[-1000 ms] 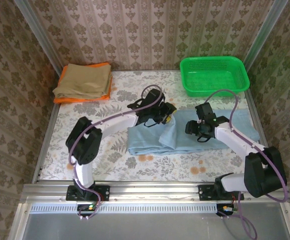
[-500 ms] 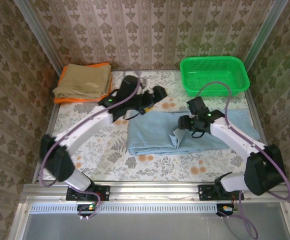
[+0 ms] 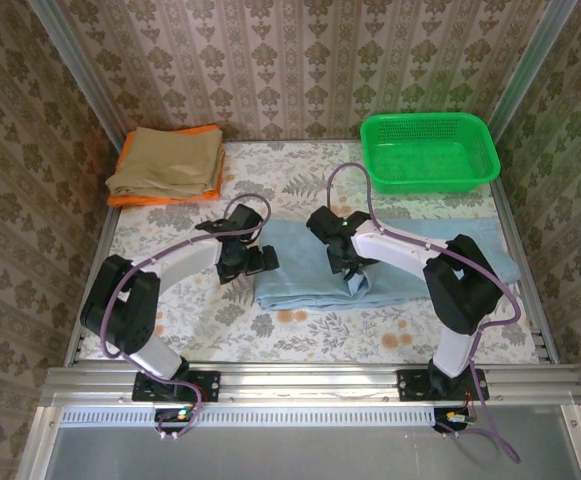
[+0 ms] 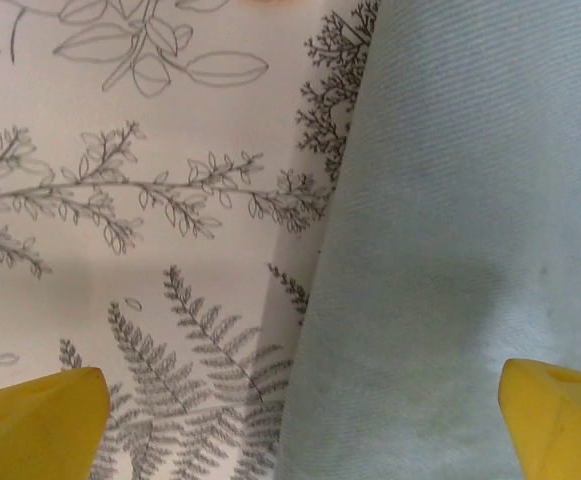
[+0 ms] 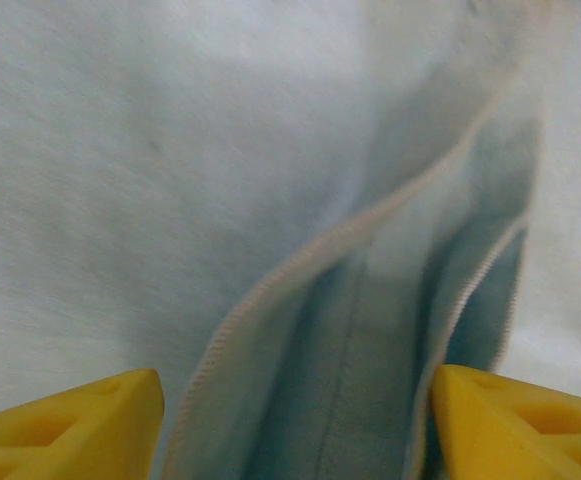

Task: Fold and stack the trousers

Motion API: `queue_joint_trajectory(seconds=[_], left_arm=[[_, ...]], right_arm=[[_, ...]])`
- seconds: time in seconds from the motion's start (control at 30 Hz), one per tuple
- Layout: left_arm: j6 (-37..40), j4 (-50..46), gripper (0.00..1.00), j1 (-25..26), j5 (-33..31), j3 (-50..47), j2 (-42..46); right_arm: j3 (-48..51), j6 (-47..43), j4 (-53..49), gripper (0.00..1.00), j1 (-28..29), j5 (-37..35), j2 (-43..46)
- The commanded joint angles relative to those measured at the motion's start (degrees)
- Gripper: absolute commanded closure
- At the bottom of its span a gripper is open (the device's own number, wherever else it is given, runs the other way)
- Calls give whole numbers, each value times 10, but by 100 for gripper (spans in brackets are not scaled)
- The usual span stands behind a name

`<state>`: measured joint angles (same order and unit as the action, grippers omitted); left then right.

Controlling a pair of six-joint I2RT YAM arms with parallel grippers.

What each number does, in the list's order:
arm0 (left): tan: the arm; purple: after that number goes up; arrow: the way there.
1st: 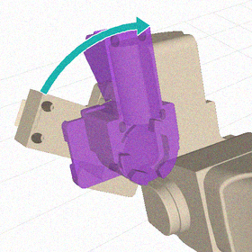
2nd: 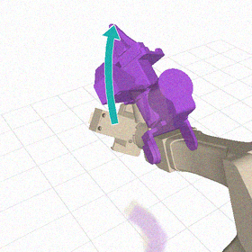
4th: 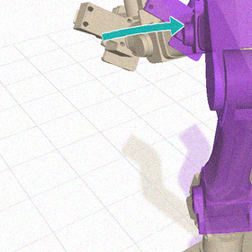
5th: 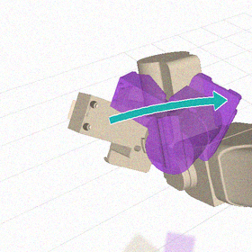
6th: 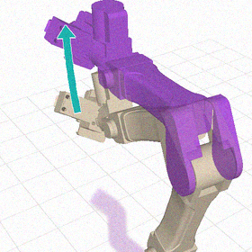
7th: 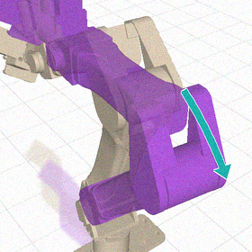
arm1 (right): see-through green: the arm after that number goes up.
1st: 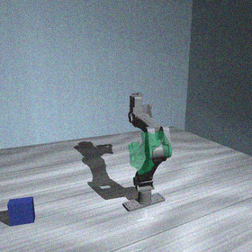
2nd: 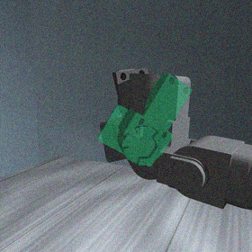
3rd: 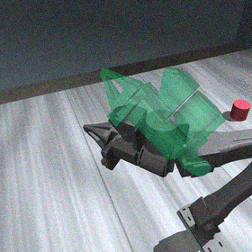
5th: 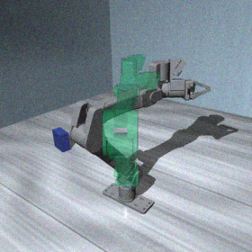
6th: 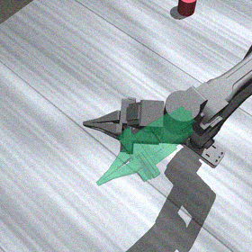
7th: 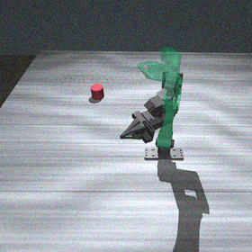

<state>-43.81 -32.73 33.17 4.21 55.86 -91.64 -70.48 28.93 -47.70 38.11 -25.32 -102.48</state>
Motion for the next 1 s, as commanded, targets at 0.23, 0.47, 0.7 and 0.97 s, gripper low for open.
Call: queue_joint_trajectory(seconds=[0.23, 0.47, 0.7, 0.97], left_arm=[[42, 58, 0, -20, 28, -31, -24], [84, 61, 0, -27, 67, -35, 39], [128, 128, 6, -65, 167, -58, 27], [200, 88, 16, -95, 192, -15, -56]], right_arm=[[127, 67, -80, 31, -99, -21, 106], [92, 46, -71, 34, -114, 21, 165], [72, 7, 42, 35, -152, 196, 126], [87, -4, 93, 35, -165, 235, 64]])
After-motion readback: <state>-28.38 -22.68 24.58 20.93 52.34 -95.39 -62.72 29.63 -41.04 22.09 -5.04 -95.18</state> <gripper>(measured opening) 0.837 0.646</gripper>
